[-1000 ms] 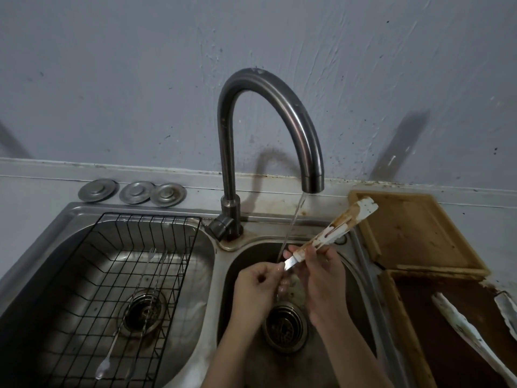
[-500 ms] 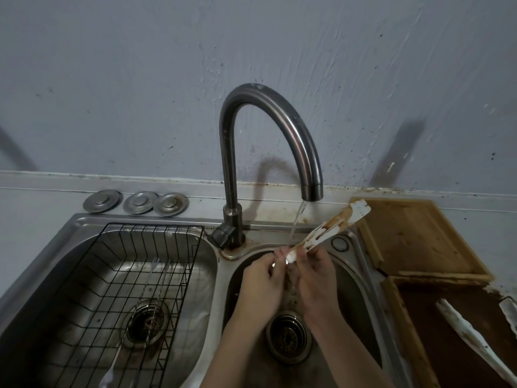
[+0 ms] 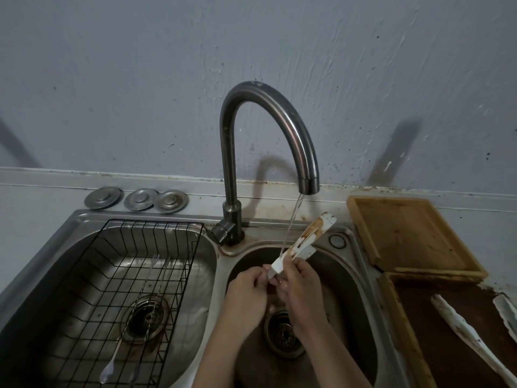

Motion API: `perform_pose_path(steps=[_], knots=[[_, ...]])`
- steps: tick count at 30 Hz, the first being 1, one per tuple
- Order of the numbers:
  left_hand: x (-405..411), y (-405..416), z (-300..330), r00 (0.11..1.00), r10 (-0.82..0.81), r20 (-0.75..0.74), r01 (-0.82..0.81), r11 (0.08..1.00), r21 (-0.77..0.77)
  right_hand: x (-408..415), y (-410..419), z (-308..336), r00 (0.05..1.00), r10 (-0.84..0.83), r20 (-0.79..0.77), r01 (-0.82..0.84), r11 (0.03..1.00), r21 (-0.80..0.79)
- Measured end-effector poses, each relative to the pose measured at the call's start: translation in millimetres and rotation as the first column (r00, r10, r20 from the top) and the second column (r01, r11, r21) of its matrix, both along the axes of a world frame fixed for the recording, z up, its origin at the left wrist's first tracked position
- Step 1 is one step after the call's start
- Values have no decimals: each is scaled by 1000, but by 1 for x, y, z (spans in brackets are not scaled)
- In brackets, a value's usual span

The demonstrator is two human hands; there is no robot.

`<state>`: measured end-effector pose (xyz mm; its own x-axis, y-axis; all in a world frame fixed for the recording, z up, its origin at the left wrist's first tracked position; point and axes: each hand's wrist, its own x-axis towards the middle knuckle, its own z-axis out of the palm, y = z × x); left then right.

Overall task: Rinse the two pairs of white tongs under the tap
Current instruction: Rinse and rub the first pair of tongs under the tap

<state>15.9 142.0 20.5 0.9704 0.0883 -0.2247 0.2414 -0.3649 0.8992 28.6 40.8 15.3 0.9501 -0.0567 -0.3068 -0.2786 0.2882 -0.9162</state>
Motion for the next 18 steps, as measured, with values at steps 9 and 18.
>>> perform_pose_path(steps=[9, 18], knots=[[-7, -9, 8, 1000, -30, -1, 30, 998, 64, 17, -5, 4, 998, 17, -63, -26, 987, -158], [-7, -7, 13, 999, -51, -4, 51, 997, 61, 13, -6, 5, 1000, 19, -16, -20, 1000, -19]])
